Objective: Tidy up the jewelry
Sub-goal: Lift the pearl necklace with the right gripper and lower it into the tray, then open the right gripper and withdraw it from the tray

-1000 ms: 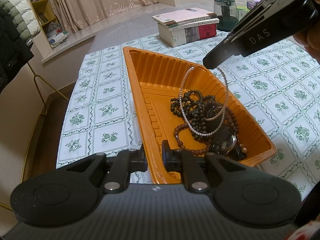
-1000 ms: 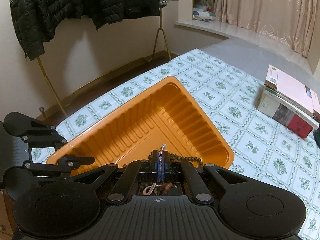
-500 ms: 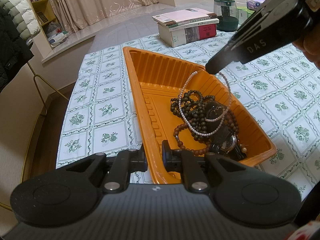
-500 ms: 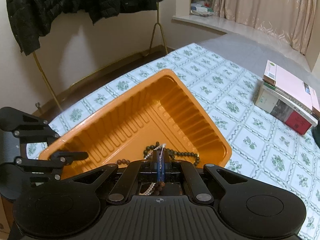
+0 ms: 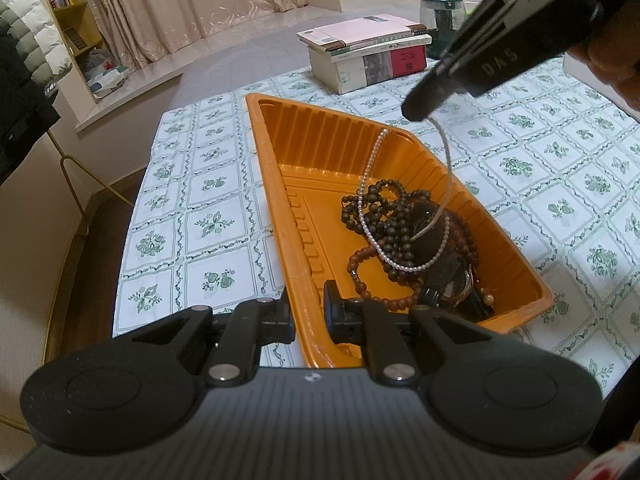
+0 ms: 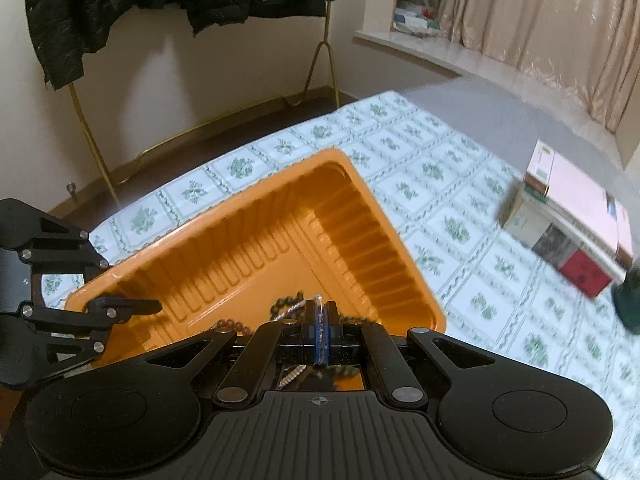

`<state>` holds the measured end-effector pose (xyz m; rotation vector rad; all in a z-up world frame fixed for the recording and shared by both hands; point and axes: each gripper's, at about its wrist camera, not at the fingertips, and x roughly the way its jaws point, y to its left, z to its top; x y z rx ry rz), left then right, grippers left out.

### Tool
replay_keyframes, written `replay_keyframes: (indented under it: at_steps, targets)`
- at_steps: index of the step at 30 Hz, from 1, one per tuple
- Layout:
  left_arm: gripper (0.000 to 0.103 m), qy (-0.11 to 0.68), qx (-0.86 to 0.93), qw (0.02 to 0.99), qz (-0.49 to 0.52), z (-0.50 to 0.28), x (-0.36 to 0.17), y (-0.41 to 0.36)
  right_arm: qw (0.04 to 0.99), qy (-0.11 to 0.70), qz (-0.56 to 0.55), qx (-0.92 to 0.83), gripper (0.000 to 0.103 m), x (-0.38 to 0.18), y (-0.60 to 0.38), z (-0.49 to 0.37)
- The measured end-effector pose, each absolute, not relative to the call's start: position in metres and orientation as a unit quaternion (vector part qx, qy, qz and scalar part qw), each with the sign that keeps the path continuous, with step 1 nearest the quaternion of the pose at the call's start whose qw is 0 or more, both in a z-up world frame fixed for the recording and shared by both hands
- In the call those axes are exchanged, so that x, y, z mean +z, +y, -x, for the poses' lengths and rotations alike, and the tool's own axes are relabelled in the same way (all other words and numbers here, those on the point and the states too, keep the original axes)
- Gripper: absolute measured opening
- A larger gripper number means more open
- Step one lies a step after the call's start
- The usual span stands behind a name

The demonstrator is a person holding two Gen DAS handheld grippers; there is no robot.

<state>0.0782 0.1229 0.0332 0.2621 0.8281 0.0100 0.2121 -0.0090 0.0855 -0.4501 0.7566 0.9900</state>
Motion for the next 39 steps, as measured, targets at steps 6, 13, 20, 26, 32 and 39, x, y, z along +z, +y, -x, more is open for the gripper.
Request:
replay_keyframes:
  at_steps: [6,13,20,26,32,39]
  targets:
    - [0.011,0.401,0.001,0.907,-0.13,-0.079,0.035,0.124,0.771,0.35,0.229,0.48,0.001,0.094,-0.001,-0.217]
    - [0.011,0.4,0.003,0.909,-0.119,-0.078,0.035,0.127,0.728,0.337,0.287,0.523,0.001,0.1,0.014,-0.205]
    - [0.011,0.399,0.001,0.91,-0.115,-0.076,0.035,0.13,0.72,0.338,0.291,0.532,0.001,0.091,0.025,-0.203]
    - [0.011,0.399,0.002,0.91,-0.111,-0.075,0.034,0.131,0.718,0.343,0.292,0.53,0.001,0.084,0.025,-0.205]
    - [0.011,0.398,0.003,0.911,-0.109,-0.075,0.034,0.131,0.748,0.345,0.241,0.512,0.002,0.093,0.011,-0.22]
    - [0.011,0.398,0.003,0.912,-0.105,-0.075,0.034,0.133,0.798,0.354,0.157,0.461,0.019,0.114,-0.059,-0.243]
